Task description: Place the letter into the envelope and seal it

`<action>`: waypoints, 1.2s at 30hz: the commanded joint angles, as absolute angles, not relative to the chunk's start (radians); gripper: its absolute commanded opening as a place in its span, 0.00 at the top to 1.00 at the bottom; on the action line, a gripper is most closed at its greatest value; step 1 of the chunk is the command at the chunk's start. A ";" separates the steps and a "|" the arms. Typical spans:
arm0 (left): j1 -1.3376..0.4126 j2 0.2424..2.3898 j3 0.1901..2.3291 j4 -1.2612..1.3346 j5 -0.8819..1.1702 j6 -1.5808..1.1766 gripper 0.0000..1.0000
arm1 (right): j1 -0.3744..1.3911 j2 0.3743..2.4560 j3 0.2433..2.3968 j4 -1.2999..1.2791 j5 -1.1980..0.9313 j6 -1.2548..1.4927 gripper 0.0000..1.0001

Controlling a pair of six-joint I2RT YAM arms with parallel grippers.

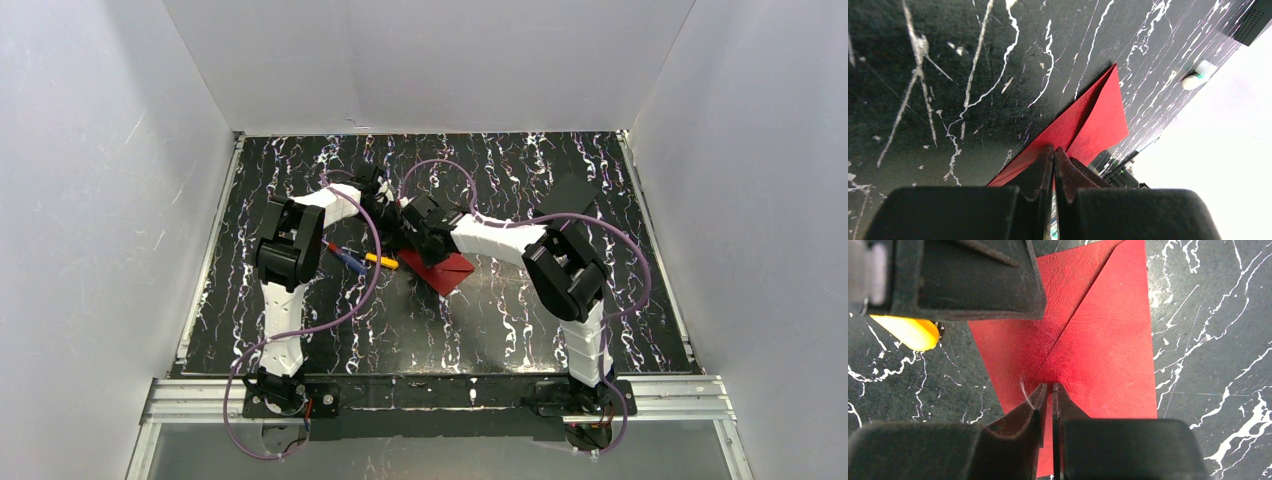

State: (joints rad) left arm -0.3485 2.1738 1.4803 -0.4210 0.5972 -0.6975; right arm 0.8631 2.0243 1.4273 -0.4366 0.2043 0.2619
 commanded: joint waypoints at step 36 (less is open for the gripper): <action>-0.357 2.244 1.423 -0.523 0.472 -0.625 1.00 | 0.849 2.172 1.386 -0.278 0.376 0.384 0.89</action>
